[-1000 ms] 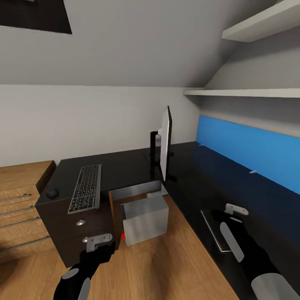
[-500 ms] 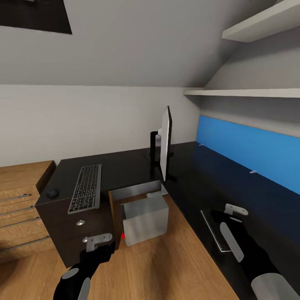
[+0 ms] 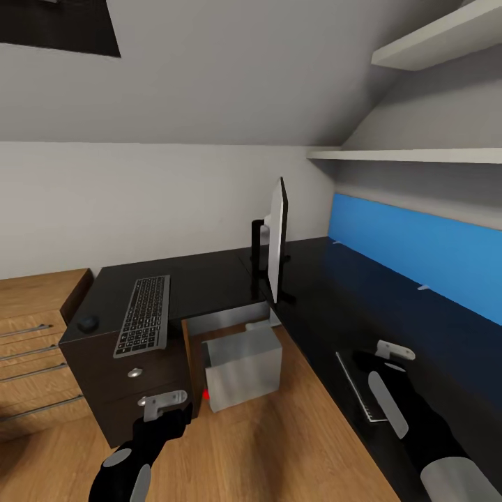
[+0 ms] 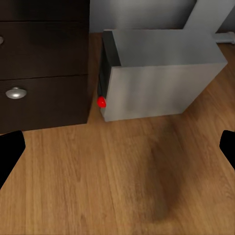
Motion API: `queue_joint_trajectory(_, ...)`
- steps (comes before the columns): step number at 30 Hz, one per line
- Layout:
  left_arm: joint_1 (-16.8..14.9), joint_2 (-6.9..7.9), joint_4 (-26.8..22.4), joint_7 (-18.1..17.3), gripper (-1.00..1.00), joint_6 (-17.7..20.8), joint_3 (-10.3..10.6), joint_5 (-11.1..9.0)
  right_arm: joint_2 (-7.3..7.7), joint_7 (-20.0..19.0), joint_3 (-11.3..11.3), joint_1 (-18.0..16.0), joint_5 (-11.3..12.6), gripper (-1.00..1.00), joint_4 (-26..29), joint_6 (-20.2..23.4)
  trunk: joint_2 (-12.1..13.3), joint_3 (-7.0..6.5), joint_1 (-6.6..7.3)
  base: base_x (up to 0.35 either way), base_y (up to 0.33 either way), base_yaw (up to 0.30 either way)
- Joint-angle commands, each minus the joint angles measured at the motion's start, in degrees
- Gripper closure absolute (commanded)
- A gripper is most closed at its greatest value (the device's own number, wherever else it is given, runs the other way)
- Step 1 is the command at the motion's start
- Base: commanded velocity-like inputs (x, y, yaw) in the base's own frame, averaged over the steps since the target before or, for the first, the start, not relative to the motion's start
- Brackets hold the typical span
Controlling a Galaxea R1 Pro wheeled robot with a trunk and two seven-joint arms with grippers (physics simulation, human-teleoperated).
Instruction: In the bedroom, organize the workspace by keeping the computer under the desk, ensuring the monitor is on the desk, placing the keyboard on the desk next to the monitor, placing the mouse on the desk next to the keyboard, moving the folder from the swivel chair onto the desk next to the mouse, stacking the notebook on top of the folder with the pen on top of the notebook, and positioning the swivel chair next to the desk.
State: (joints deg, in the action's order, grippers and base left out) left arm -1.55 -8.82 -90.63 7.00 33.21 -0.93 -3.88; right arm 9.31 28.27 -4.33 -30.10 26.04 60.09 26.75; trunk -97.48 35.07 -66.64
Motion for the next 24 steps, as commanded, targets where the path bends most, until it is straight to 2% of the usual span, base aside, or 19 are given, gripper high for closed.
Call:
queue_joint_trajectory(1,0.0,-0.04,-0.1,0.3,-1.00,0.3,0.0,-0.4,0.10,0.6,-0.2,0.0,0.5,-1.00,0.1,0.1,0.0,0.06,0.00,0.000,0.000,0.000)
queue_joint_trajectory(8,0.0,-0.01,-0.1,0.3,-1.00,0.3,0.0,-0.4,0.54,0.4,-0.2,0.0,0.5,-1.00,0.3,0.1,0.0,0.06,0.00,0.000,0.000,0.000)
queue_joint_trajectory(11,0.0,-0.04,-0.1,0.3,-1.00,0.3,0.1,-0.4,1.67,-1.2,-0.2,0.0,1.0,-1.00,0.6,0.2,0.0,0.06,0.00,0.000,0.000,0.000)
queue_joint_trajectory(14,0.0,-0.02,-0.1,0.3,-1.00,0.3,0.1,-0.4,2.28,-3.3,-0.1,0.0,1.9,-1.00,0.7,0.3,0.0,0.06,0.00,0.000,0.000,0.000)
queue_joint_trajectory(16,0.0,-0.03,-0.1,0.3,-1.00,0.3,0.1,-0.4,3.34,-5.2,0.0,0.0,3.5,-1.00,0.8,1.0,0.0,0.06,0.00,0.000,0.000,0.000)
queue_joint_trajectory(20,0.0,-0.03,-0.1,0.3,-1.00,0.3,0.1,-0.4,3.67,-5.7,1.9,0.0,4.2,-1.00,0.8,1.4,0.0,0.06,0.00,0.000,0.000,0.000)
queue_joint_trajectory(23,0.0,-0.05,-0.1,0.3,-1.00,0.3,0.1,-0.5,3.94,-6.7,2.9,0.0,5.7,-1.00,0.8,2.5,-1.2,0.60,-0.66,0.000,0.000,0.000)
queue_joint_trajectory(24,0.0,-0.06,-0.1,0.3,-1.00,0.3,0.1,-0.5,4.38,-8.3,3.1,0.0,7.0,-1.00,0.8,3.1,-1.6,0.78,-0.87,0.000,0.000,0.000)
